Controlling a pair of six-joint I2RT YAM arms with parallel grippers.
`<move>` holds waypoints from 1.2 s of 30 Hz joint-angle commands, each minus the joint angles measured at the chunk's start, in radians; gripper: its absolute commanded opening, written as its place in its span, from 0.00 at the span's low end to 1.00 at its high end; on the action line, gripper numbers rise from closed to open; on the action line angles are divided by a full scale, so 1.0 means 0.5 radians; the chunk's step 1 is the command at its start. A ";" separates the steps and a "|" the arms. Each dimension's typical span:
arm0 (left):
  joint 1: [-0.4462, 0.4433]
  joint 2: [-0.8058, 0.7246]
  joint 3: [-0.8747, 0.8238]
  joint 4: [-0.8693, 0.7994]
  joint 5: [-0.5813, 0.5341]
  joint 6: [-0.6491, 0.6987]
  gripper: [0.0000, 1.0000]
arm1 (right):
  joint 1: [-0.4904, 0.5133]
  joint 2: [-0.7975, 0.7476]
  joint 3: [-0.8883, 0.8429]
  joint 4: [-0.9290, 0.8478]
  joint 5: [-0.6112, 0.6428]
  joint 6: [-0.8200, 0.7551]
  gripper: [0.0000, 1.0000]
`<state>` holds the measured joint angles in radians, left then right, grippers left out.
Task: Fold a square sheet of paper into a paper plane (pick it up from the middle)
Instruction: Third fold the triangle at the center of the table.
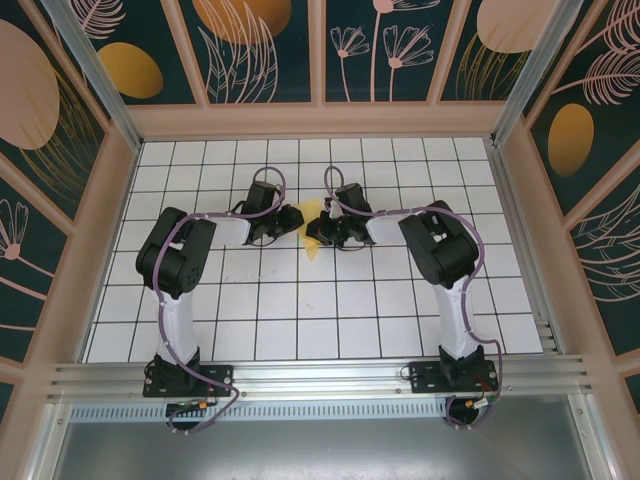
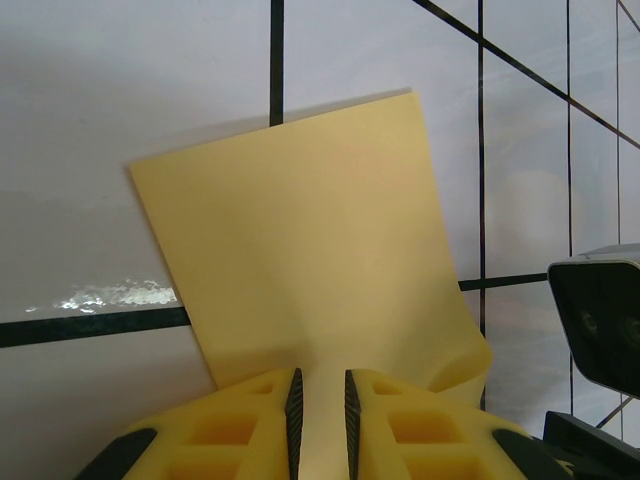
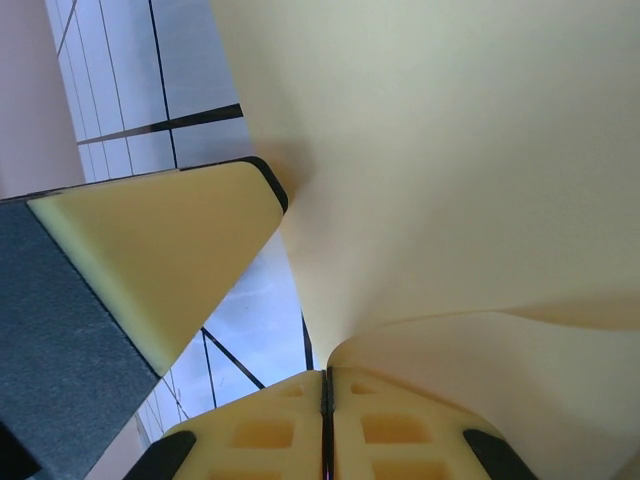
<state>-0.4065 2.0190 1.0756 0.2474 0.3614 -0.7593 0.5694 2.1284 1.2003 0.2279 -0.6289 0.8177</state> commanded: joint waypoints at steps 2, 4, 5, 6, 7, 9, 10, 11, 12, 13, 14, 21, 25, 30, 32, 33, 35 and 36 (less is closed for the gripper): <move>0.000 0.048 0.018 -0.064 0.014 0.053 0.21 | 0.011 0.054 0.058 -0.029 0.029 -0.046 0.08; 0.000 0.032 0.021 -0.069 0.010 0.048 0.21 | 0.009 0.054 0.057 -0.037 0.039 -0.049 0.08; -0.001 0.015 0.021 -0.071 0.005 0.044 0.22 | 0.012 0.054 0.054 -0.044 0.045 -0.052 0.09; 0.000 -0.010 0.018 -0.076 -0.010 0.035 0.24 | 0.012 0.054 0.051 -0.050 0.050 -0.051 0.10; 0.000 -0.032 0.018 -0.079 -0.024 0.030 0.25 | 0.012 0.054 0.049 -0.057 0.054 -0.055 0.11; 0.015 -0.099 0.003 -0.077 -0.052 -0.007 0.27 | 0.012 0.054 0.048 -0.075 0.066 -0.064 0.14; 0.026 -0.129 -0.006 -0.070 -0.062 -0.025 0.28 | 0.013 0.055 0.042 -0.078 0.067 -0.067 0.16; 0.041 -0.166 -0.020 -0.063 -0.075 -0.042 0.29 | 0.009 0.052 0.039 -0.078 0.066 -0.068 0.18; 0.056 -0.199 -0.033 -0.056 -0.090 -0.057 0.31 | 0.013 0.055 0.035 -0.079 0.070 -0.068 0.20; 0.066 -0.227 -0.042 -0.056 -0.106 -0.063 0.31 | 0.012 0.053 0.033 -0.079 0.070 -0.070 0.21; 0.080 -0.249 -0.057 -0.059 -0.122 -0.076 0.32 | 0.012 0.053 0.029 -0.078 0.073 -0.072 0.23; 0.165 -0.340 -0.160 -0.018 -0.153 -0.155 0.32 | 0.012 0.044 0.015 -0.079 0.088 -0.069 0.28; 0.166 -0.346 -0.194 0.033 -0.080 -0.167 0.30 | 0.009 0.036 0.005 -0.081 0.110 -0.066 0.25; 0.166 -0.347 -0.269 0.115 0.047 -0.176 0.25 | 0.010 0.036 -0.002 -0.087 0.125 -0.064 0.15; 0.163 -0.351 -0.282 0.128 0.080 -0.167 0.24 | 0.011 0.037 0.000 -0.096 0.133 -0.064 0.10; 0.161 -0.353 -0.292 0.131 0.092 -0.164 0.23 | 0.013 0.037 0.002 -0.104 0.138 -0.067 0.09; 0.157 -0.353 -0.300 0.141 0.133 -0.160 0.21 | 0.010 0.040 0.006 -0.117 0.144 -0.073 0.06; 0.151 -0.353 -0.304 0.146 0.149 -0.154 0.21 | 0.009 0.040 0.009 -0.128 0.146 -0.075 0.04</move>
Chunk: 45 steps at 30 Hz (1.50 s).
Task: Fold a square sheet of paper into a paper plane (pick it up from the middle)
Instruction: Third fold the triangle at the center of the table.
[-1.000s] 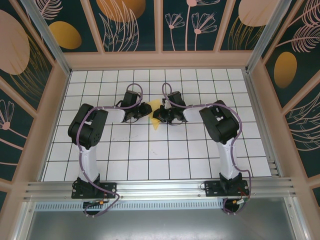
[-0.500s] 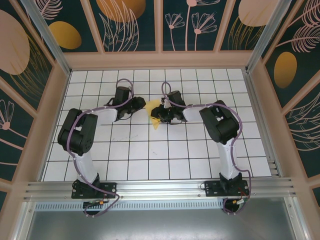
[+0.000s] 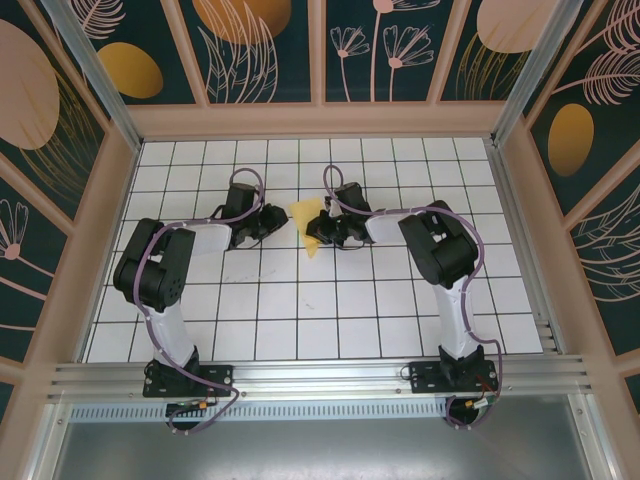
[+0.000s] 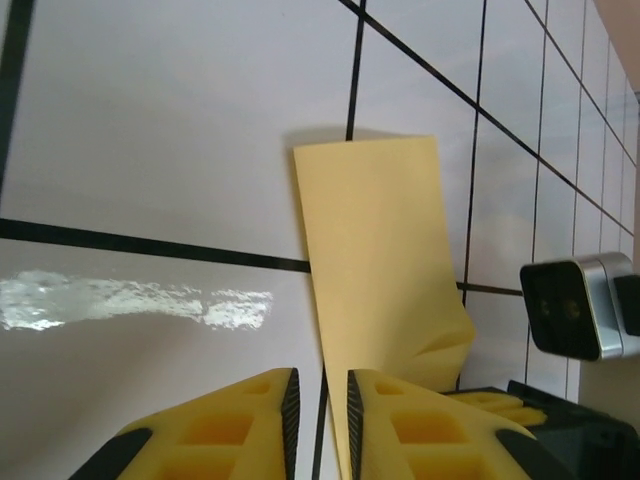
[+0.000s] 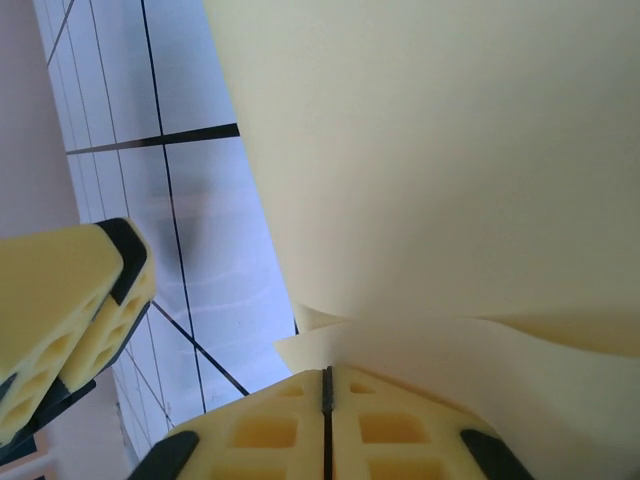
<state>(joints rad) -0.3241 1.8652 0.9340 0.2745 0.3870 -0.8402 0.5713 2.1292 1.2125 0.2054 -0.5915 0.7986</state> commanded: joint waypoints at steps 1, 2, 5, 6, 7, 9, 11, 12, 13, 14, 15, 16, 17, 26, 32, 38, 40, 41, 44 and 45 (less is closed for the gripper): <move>-0.025 -0.046 -0.021 0.092 0.114 0.011 0.20 | 0.005 0.043 -0.012 -0.094 0.074 -0.042 0.03; -0.039 -0.047 -0.023 0.095 0.121 0.016 0.19 | 0.007 0.043 -0.011 -0.097 0.075 -0.044 0.02; -0.089 -0.038 -0.015 0.090 0.150 0.029 0.17 | 0.008 0.049 -0.011 -0.107 0.078 -0.043 0.00; -0.105 -0.035 -0.014 0.091 0.155 0.030 0.16 | 0.008 0.049 -0.012 -0.108 0.078 -0.044 0.00; -0.122 -0.029 -0.009 0.089 0.156 0.030 0.15 | 0.005 0.053 -0.011 -0.113 0.077 -0.047 0.00; -0.148 -0.005 0.003 0.084 0.159 0.032 0.12 | 0.006 0.055 -0.010 -0.116 0.077 -0.047 0.00; -0.170 0.028 0.022 0.083 0.161 0.029 0.09 | 0.007 0.057 -0.009 -0.117 0.073 -0.050 0.00; -0.177 0.041 0.030 0.083 0.160 0.025 0.09 | 0.005 0.057 -0.006 -0.119 0.073 -0.049 0.00; -0.183 0.057 0.040 0.078 0.154 0.021 0.09 | 0.008 0.056 -0.005 -0.119 0.072 -0.051 0.00; -0.186 0.074 0.049 0.080 0.152 0.018 0.08 | 0.008 0.055 -0.004 -0.120 0.073 -0.050 0.00; -0.192 0.086 0.057 0.080 0.148 0.015 0.08 | 0.008 0.055 -0.005 -0.121 0.072 -0.049 0.00; -0.194 0.100 0.066 0.075 0.143 0.011 0.07 | 0.008 0.056 -0.007 -0.120 0.070 -0.051 0.00; -0.196 0.114 0.065 0.074 0.136 0.007 0.07 | 0.008 0.057 -0.005 -0.120 0.072 -0.051 0.00; -0.215 0.202 0.139 0.110 0.157 -0.045 0.05 | 0.011 0.057 -0.003 -0.119 0.075 -0.051 0.00; -0.217 0.227 0.154 0.045 0.113 -0.027 0.06 | 0.011 0.054 -0.005 -0.121 0.079 -0.051 0.00; -0.217 0.262 0.172 -0.040 0.063 -0.007 0.06 | 0.012 0.044 -0.008 -0.119 0.078 -0.049 0.00; -0.217 0.261 0.175 -0.084 0.017 0.011 0.06 | 0.013 0.038 -0.008 -0.119 0.078 -0.045 0.00; -0.217 0.261 0.178 -0.108 -0.005 0.019 0.06 | 0.011 0.036 -0.007 -0.119 0.075 -0.046 0.00; -0.217 0.260 0.189 -0.156 -0.037 0.046 0.06 | 0.011 0.020 -0.002 -0.119 0.064 -0.053 0.00; -0.217 0.263 0.193 -0.168 -0.041 0.053 0.06 | 0.013 0.011 0.001 -0.118 0.057 -0.056 0.00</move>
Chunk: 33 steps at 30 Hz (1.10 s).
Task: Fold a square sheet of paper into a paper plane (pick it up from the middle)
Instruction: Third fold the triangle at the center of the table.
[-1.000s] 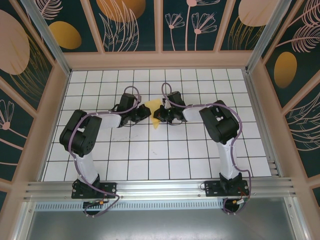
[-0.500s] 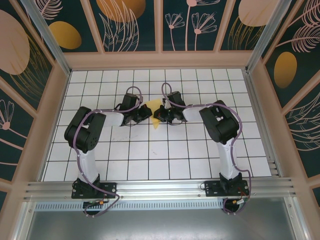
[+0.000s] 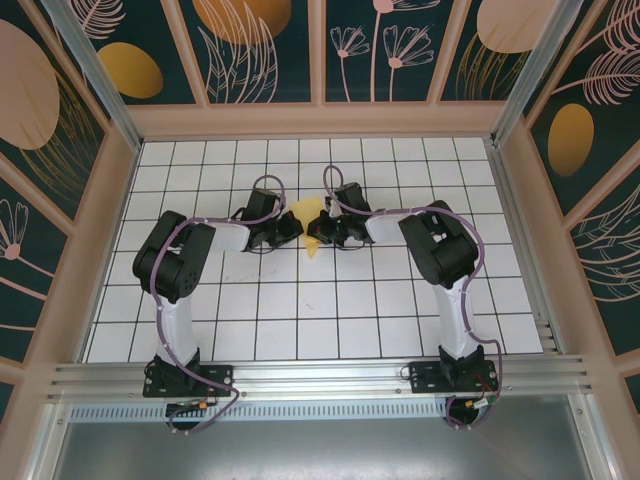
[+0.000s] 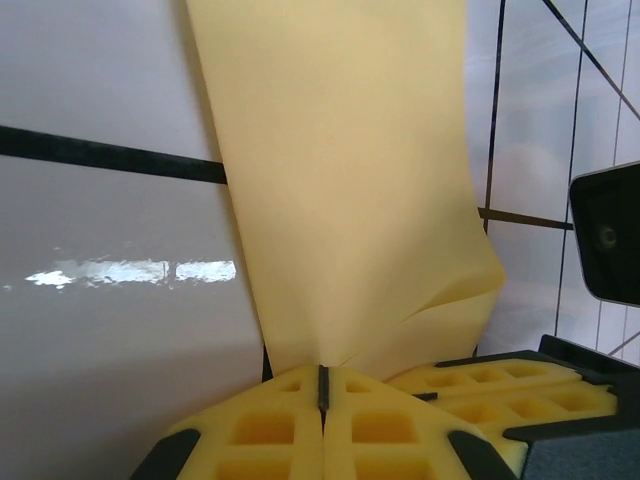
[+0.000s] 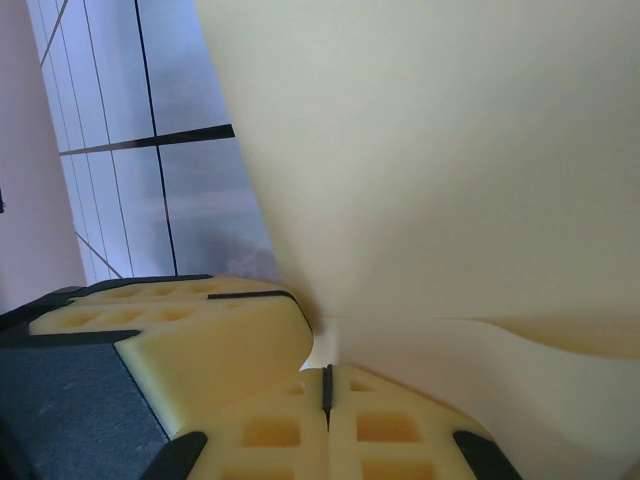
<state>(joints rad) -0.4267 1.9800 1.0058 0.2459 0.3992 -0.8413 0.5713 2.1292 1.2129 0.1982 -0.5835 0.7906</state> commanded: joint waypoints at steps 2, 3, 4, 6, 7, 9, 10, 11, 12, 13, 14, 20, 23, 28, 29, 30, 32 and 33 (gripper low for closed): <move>-0.012 0.034 0.056 -0.138 -0.080 0.071 0.06 | 0.011 -0.010 0.012 -0.095 0.013 -0.058 0.00; -0.012 0.036 0.062 -0.149 -0.085 0.079 0.06 | 0.011 -0.021 0.013 -0.092 -0.004 -0.066 0.00; -0.012 0.040 0.070 -0.170 -0.095 0.087 0.06 | 0.012 -0.038 0.018 -0.090 -0.022 -0.082 0.00; -0.012 0.047 0.081 -0.198 -0.115 0.106 0.06 | 0.013 -0.079 0.022 -0.086 -0.055 -0.113 0.00; -0.012 0.046 0.081 -0.203 -0.120 0.110 0.05 | 0.011 -0.108 0.015 -0.083 -0.070 -0.129 0.01; -0.012 0.049 0.078 -0.212 -0.131 0.113 0.05 | 0.011 -0.157 -0.008 -0.086 -0.109 -0.155 0.02; -0.012 0.051 0.079 -0.220 -0.136 0.117 0.05 | 0.012 -0.186 -0.028 -0.088 -0.134 -0.166 0.02; -0.012 0.054 0.078 -0.224 -0.142 0.119 0.05 | 0.015 -0.207 -0.051 -0.097 -0.158 -0.178 0.02; -0.012 0.055 0.078 -0.229 -0.145 0.118 0.05 | 0.021 -0.225 -0.070 -0.103 -0.171 -0.185 0.02; -0.012 0.053 0.075 -0.228 -0.150 0.121 0.05 | 0.026 -0.244 -0.096 -0.111 -0.186 -0.193 0.02; -0.012 0.052 0.075 -0.229 -0.151 0.124 0.05 | 0.035 -0.257 -0.116 -0.120 -0.197 -0.200 0.02; -0.012 0.043 0.065 -0.237 -0.173 0.126 0.06 | 0.081 -0.271 -0.200 -0.190 -0.217 -0.224 0.02; -0.012 0.042 0.062 -0.237 -0.180 0.127 0.06 | 0.085 -0.260 -0.223 -0.216 -0.217 -0.242 0.02; -0.012 0.049 0.062 -0.240 -0.182 0.126 0.06 | 0.080 -0.200 -0.217 -0.279 -0.187 -0.280 0.02; -0.012 0.050 0.062 -0.240 -0.186 0.129 0.06 | 0.082 -0.188 -0.214 -0.290 -0.176 -0.282 0.02; -0.012 0.049 0.062 -0.242 -0.188 0.130 0.06 | 0.077 -0.176 -0.214 -0.299 -0.164 -0.284 0.02; -0.012 0.049 0.065 -0.247 -0.193 0.132 0.06 | 0.079 -0.161 -0.211 -0.315 -0.147 -0.289 0.02; -0.012 0.048 0.062 -0.249 -0.199 0.133 0.06 | 0.077 -0.157 -0.211 -0.322 -0.139 -0.290 0.02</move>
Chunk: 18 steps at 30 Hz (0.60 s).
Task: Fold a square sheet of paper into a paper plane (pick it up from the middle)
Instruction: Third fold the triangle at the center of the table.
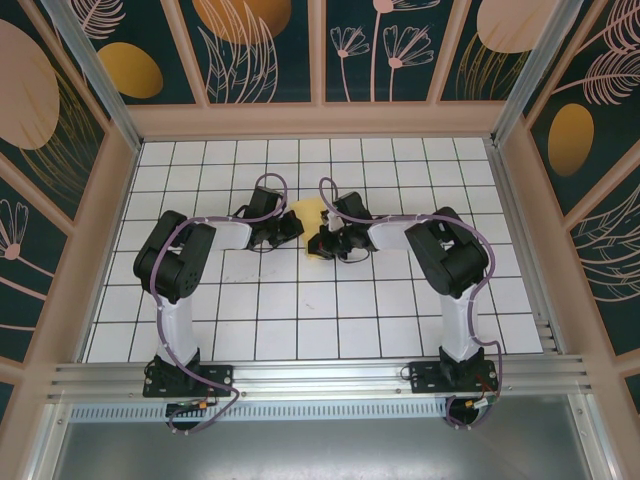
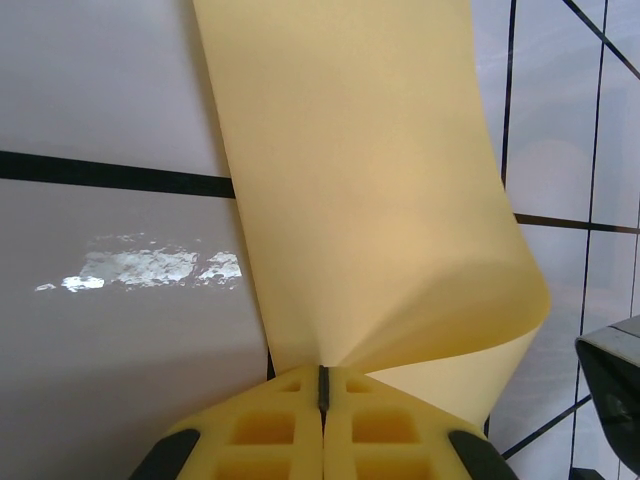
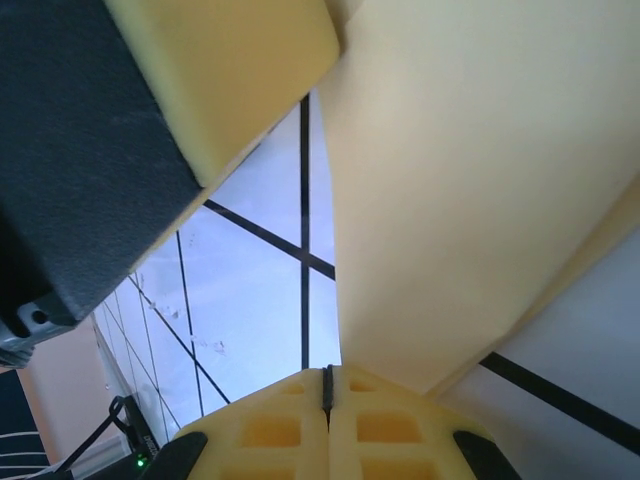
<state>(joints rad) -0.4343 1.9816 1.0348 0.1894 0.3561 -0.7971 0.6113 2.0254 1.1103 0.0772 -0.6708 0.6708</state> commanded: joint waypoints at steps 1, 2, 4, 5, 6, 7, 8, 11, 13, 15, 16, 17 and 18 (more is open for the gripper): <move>0.003 0.044 0.007 -0.136 -0.114 0.045 0.06 | -0.006 0.053 -0.001 -0.095 0.048 -0.052 0.02; 0.001 0.043 0.007 -0.136 -0.115 0.045 0.06 | -0.005 0.055 0.006 -0.117 0.060 -0.056 0.02; 0.003 0.046 0.011 -0.136 -0.117 0.045 0.06 | -0.006 0.055 0.012 -0.155 0.095 -0.070 0.02; 0.003 0.045 0.011 -0.136 -0.118 0.045 0.06 | -0.005 0.056 0.015 -0.169 0.109 -0.077 0.02; 0.001 0.047 0.011 -0.139 -0.119 0.046 0.06 | -0.006 0.054 0.019 -0.184 0.124 -0.083 0.02; 0.003 0.045 0.011 -0.140 -0.120 0.048 0.06 | -0.005 0.054 0.019 -0.201 0.142 -0.091 0.02; 0.003 0.047 0.011 -0.140 -0.123 0.047 0.06 | -0.004 0.053 0.021 -0.216 0.155 -0.094 0.02; 0.003 0.046 0.011 -0.148 -0.132 0.051 0.06 | -0.003 0.049 0.028 -0.274 0.202 -0.115 0.02; 0.003 0.050 0.014 -0.154 -0.137 0.057 0.06 | -0.002 0.046 0.034 -0.305 0.220 -0.129 0.02; 0.003 0.056 0.014 -0.155 -0.136 0.058 0.06 | 0.001 0.018 0.031 -0.290 0.197 -0.150 0.02; 0.003 0.056 0.014 -0.155 -0.135 0.059 0.06 | 0.003 -0.004 0.037 -0.273 0.179 -0.155 0.02; 0.003 0.057 0.012 -0.155 -0.138 0.060 0.06 | 0.002 -0.030 0.043 -0.255 0.159 -0.163 0.02; 0.003 0.060 0.011 -0.155 -0.139 0.058 0.06 | 0.007 -0.053 0.055 -0.242 0.134 -0.177 0.02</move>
<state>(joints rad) -0.4351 1.9816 1.0401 0.1791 0.3504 -0.7891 0.6117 2.0285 1.1259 0.0185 -0.6289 0.6201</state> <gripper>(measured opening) 0.060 0.030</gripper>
